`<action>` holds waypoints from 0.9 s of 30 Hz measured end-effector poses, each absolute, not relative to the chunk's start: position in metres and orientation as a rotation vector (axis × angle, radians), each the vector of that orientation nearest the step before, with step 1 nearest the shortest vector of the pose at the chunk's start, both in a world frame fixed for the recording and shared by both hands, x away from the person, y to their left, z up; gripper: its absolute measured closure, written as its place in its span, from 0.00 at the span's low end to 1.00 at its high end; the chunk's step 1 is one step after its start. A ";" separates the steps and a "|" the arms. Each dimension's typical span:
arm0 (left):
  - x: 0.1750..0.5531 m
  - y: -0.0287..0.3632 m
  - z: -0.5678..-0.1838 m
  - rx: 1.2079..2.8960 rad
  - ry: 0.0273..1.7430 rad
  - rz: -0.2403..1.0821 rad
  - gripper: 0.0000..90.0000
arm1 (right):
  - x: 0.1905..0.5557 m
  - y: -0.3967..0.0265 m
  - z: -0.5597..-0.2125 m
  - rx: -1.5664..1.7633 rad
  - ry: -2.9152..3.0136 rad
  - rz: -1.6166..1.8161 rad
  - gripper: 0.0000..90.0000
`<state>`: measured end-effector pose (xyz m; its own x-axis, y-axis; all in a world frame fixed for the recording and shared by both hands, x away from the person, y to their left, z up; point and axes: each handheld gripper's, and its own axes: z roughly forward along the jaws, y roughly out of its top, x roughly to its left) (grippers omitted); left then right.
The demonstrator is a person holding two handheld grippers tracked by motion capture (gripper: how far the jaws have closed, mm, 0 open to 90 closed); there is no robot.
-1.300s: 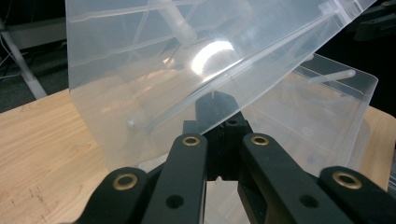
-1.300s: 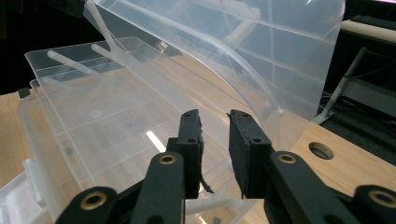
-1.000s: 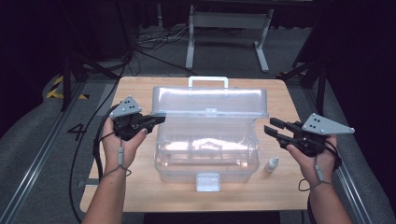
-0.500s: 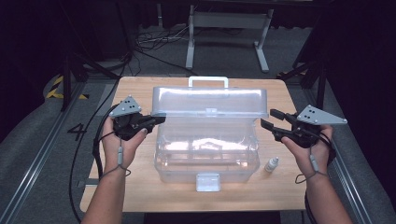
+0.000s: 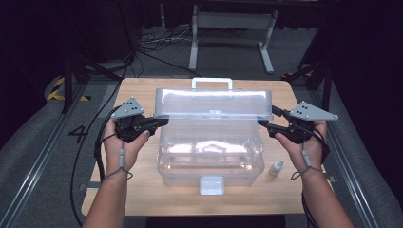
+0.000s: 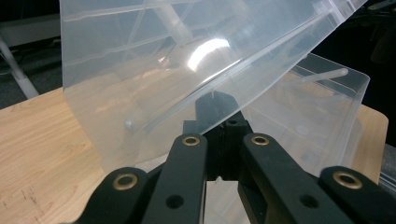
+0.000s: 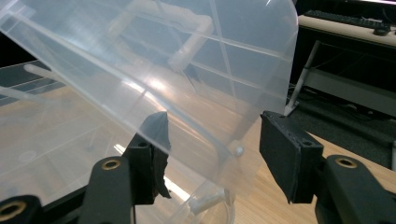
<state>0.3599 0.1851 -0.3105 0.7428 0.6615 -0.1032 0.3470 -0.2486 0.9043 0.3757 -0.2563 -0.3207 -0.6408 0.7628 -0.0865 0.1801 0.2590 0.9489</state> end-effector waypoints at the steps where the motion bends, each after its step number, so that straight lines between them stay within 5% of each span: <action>1: 0.360 0.185 -0.310 1.860 0.779 0.363 1.00 | 0.376 -0.256 -0.321 0.861 1.978 1.393 0.49; 27: 0.360 0.184 -0.310 1.865 0.769 0.366 0.99 | 0.376 -0.251 -0.320 0.860 1.891 1.316 0.63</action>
